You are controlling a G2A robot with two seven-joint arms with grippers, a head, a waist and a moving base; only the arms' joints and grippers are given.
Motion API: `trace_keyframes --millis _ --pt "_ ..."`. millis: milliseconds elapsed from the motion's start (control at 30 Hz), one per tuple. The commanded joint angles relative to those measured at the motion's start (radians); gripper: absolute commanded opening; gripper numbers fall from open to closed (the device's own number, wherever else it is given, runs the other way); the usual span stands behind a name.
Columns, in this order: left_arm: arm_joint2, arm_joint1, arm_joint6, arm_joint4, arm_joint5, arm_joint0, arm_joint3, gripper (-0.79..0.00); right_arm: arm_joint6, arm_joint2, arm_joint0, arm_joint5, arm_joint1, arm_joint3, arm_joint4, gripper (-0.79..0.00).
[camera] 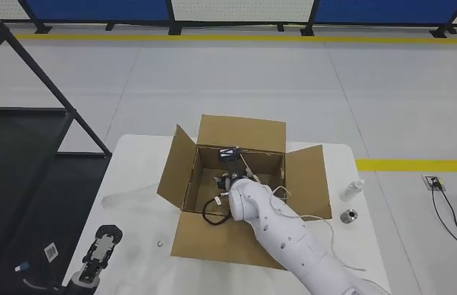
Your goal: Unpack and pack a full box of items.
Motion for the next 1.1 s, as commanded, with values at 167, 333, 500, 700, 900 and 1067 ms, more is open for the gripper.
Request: trace_keyframes --millis 167,333,500,700,900,1067 --pt "-0.006 -0.002 0.003 -0.003 -0.003 0.004 0.003 0.0 -0.029 -0.014 0.04 -0.024 -0.044 0.125 0.036 -0.274" --pt "-0.006 -0.003 0.002 -0.006 0.001 0.003 0.003 0.0 -0.045 -0.011 0.059 -0.04 -0.063 0.181 0.051 -0.606" --pt "-0.006 -0.003 -0.005 -0.007 0.01 -0.007 0.004 0.0 -0.048 0.006 0.075 -0.068 -0.074 0.218 0.07 -0.785" --pt "-0.007 -0.004 -0.01 -0.004 0.022 -0.012 -0.002 0.0 -0.044 0.046 0.083 -0.125 -0.069 0.204 0.09 -0.785" --pt "-0.002 -0.004 -0.016 0.001 0.041 -0.026 -0.008 0.0 0.007 0.112 0.002 -0.178 -0.015 -0.02 0.013 -0.785" --pt "0.008 -0.003 -0.038 0.009 0.062 -0.053 -0.015 0.0 0.125 0.217 -0.189 -0.191 0.061 -0.402 -0.137 -0.785"
